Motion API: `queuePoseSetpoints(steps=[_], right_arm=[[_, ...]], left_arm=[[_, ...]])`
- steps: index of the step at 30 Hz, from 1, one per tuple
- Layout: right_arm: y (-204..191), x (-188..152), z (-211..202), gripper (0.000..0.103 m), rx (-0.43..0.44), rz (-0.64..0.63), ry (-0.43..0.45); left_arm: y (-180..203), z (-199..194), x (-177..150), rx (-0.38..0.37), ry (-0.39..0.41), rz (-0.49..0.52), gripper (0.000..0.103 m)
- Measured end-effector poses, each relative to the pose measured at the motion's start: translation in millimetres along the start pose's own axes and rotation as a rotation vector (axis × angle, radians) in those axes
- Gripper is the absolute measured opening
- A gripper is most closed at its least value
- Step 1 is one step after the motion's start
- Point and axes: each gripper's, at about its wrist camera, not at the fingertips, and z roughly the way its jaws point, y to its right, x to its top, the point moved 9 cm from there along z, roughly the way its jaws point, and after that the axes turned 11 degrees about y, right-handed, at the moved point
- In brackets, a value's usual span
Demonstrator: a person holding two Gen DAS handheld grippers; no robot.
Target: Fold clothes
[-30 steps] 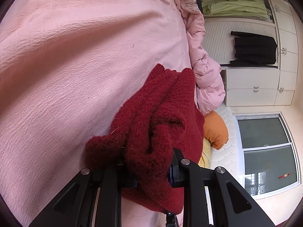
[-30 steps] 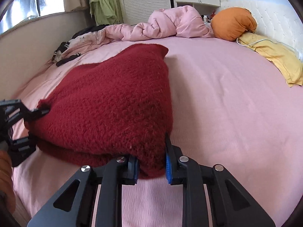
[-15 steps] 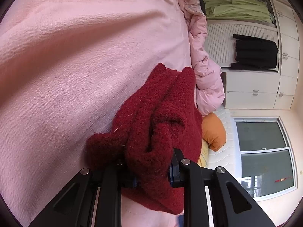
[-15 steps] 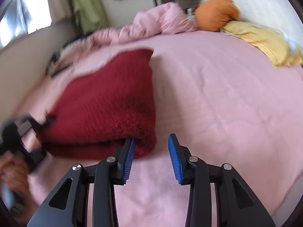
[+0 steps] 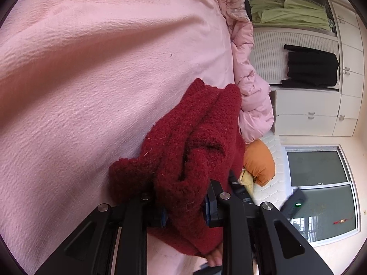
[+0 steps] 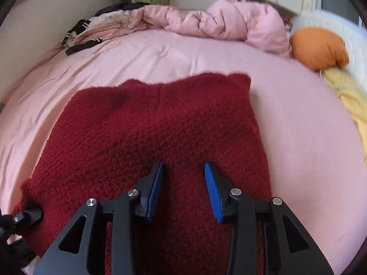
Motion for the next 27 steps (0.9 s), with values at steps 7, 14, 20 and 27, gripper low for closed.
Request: queuePoseSetpoints(steps=[7, 14, 20, 27], right_arm=[[-25, 42, 44, 0.039, 0.013, -0.014, -0.028], [-22, 55, 79, 0.04, 0.018, 0.057, -0.098], [-15, 36, 96, 0.044, 0.006, 0.107, -0.147], [8, 43, -60, 0.079, 0.242, 0.4, 0.193]], left_arm=[[1, 1, -1, 0.006, -0.007, 0.008, 0.023], [-1, 1, -1, 0.005, -0.008, -0.004, 0.023], [0, 2, -1, -0.001, -0.013, -0.005, 0.023], [6, -6, -4, -0.102, -0.078, -0.125, 0.051]])
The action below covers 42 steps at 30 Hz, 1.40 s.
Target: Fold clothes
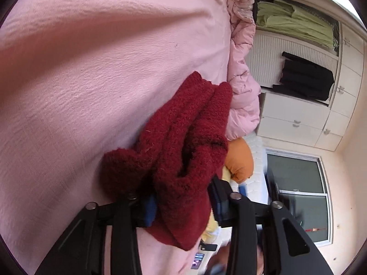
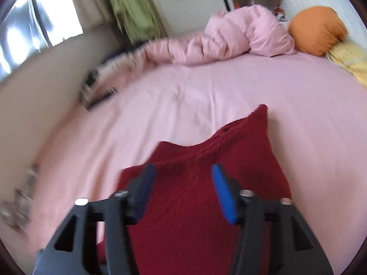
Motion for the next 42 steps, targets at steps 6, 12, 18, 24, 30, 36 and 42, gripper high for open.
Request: queuePoseSetpoints(steps=[6, 12, 18, 24, 30, 36, 42], right_arm=[[8, -77, -92, 0.079, 0.225, 0.212, -0.083], [48, -117, -82, 0.079, 0.299, 0.649, -0.164], [71, -111, -51, 0.071, 0.33, 0.815, -0.149], [89, -119, -58, 0.016, 0.271, 0.784, -0.115], [98, -120, -62, 0.035, 0.257, 0.844, -0.143], [113, -126, -74, 0.015, 0.207, 0.839, -0.105], [109, -124, -80, 0.022, 0.115, 0.602, -0.13]], left_arm=[[33, 4, -2, -0.077, 0.009, 0.091, 0.077], [18, 9, 9, -0.048, 0.031, 0.077, 0.033], [7, 2, 12, -0.031, 0.048, 0.068, 0.02], [-1, -7, 20, -0.007, 0.088, 0.064, 0.02], [18, -6, 8, -0.014, 0.073, 0.184, 0.031], [-5, -5, 17, 0.045, 0.082, 0.129, 0.016], [-8, -23, 26, 0.109, 0.105, 0.172, 0.017]])
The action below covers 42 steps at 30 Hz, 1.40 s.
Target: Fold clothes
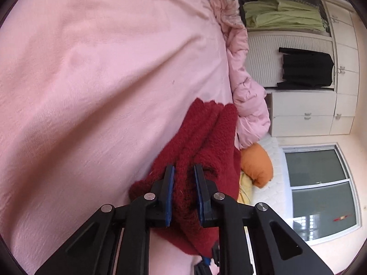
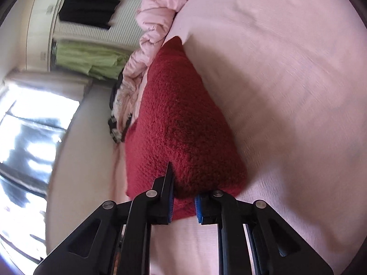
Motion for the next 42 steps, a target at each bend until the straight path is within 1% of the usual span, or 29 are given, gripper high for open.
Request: queuePoseSetpoints(steps=[1, 2, 3, 4, 5, 6, 7, 8, 9, 10, 11, 13, 14, 16, 17, 19, 20, 21, 24, 27, 29, 32, 34, 39, 42], right_arm=[[-5, 0, -4, 0.024, -0.034, -0.058, -0.004], [-11, 0, -10, 0.027, -0.066, -0.114, 0.003], [-20, -2, -17, 0.033, -0.111, -0.195, 0.012], [-30, -5, -26, 0.036, -0.17, -0.291, 0.025], [-38, -11, -35, 0.039, -0.222, -0.396, 0.034], [-45, -17, -42, 0.044, -0.261, -0.503, 0.053], [-52, -24, -49, 0.047, -0.298, -0.61, 0.075], [-58, -30, -58, 0.047, -0.339, -0.722, 0.131], [-62, -35, -64, 0.047, -0.366, -0.797, 0.178], [-65, -40, -69, 0.047, -0.395, -0.849, 0.215], [-68, -43, -75, 0.047, -0.413, -0.87, 0.239], [-73, -48, -83, 0.047, -0.413, -0.857, 0.253], [-76, -50, -88, 0.047, -0.412, -0.848, 0.259], [-78, -55, -95, 0.047, -0.408, -0.864, 0.258], [-78, -55, -98, 0.047, -0.411, -0.873, 0.263], [-75, -56, -101, 0.047, -0.418, -0.871, 0.265], [-72, -56, -103, 0.047, -0.425, -0.862, 0.257], [-72, -55, -101, 0.047, -0.429, -0.85, 0.25], [-74, -53, -103, 0.047, -0.432, -0.84, 0.257], [-78, -56, -109, 0.047, -0.431, -0.866, 0.275], [-81, -58, -110, 0.047, -0.433, -0.88, 0.283], [-83, -58, -112, 0.047, -0.432, -0.889, 0.289], [-84, -57, -114, 0.047, -0.433, -0.888, 0.297], [-83, -54, -118, 0.047, -0.431, -0.881, 0.306], [-82, -53, -119, 0.047, -0.432, -0.881, 0.309]], left_arm=[[-2, -9, 4, 0.047, 0.025, 0.033, 0.017], [-4, -20, 8, 0.1, 0.057, 0.071, 0.025], [-5, -32, 13, 0.152, 0.089, 0.109, 0.052], [-4, -49, 16, 0.203, 0.144, 0.164, 0.064], [-2, -61, 17, 0.225, 0.184, 0.212, 0.072], [6, -70, 9, 0.23, 0.195, 0.282, 0.072], [15, -77, -1, 0.232, 0.197, 0.363, 0.074], [24, -81, -14, 0.243, 0.188, 0.463, 0.077], [33, -83, -34, 0.278, 0.177, 0.609, 0.078], [39, -84, -50, 0.312, 0.172, 0.727, 0.078], [43, -87, -63, 0.34, 0.181, 0.818, 0.078], [52, -94, -85, 0.393, 0.223, 0.986, 0.082], [58, -98, -92, 0.41, 0.247, 1.051, 0.086], [70, -104, -102, 0.411, 0.288, 1.149, 0.086], [77, -108, -104, 0.405, 0.308, 1.177, 0.086], [89, -119, -103, 0.369, 0.352, 1.2, 0.087], [94, -123, -104, 0.35, 0.362, 1.202, 0.091], [98, -126, -105, 0.334, 0.363, 1.2, 0.094], [102, -126, -105, 0.308, 0.349, 1.186, 0.094], [101, -125, -112, 0.308, 0.352, 1.187, 0.094], [101, -126, -117, 0.316, 0.36, 1.206, 0.094], [98, -117, -125, 0.367, 0.36, 1.265, 0.094], [99, -115, -127, 0.377, 0.355, 1.288, 0.094], [105, -116, -136, 0.322, 0.339, 1.295, 0.094], [105, -113, -140, 0.302, 0.309, 1.287, 0.095]])
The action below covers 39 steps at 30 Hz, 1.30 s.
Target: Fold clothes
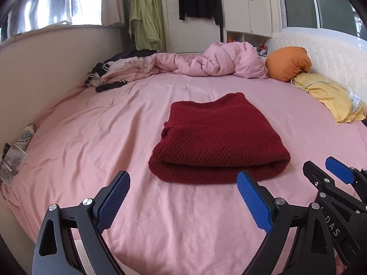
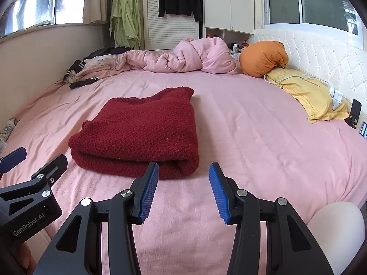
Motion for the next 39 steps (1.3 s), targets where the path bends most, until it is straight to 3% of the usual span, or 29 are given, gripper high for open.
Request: queuePoseSetpoints(steps=[10, 16, 30, 36, 39], right_arm=[[6, -6, 2, 0.047, -0.016, -0.006, -0.016], [12, -7, 2, 0.047, -0.032, -0.005, -0.012], [13, -7, 1, 0.047, -0.04, -0.017, -0.016], [14, -7, 0, 0.047, -0.041, -0.018, -0.014], [14, -6, 0, 0.047, -0.04, -0.022, -0.01]], left_arm=[[21, 12, -13, -0.048, -0.07, 0.005, 0.101], [19, 13, -10, -0.096, -0.077, -0.079, 0.102], [11, 14, -10, -0.038, -0.083, -0.072, 0.103], [-6, 12, -9, 0.09, -0.09, -0.064, 0.103], [-8, 6, -4, 0.037, -0.062, -0.104, 0.103]])
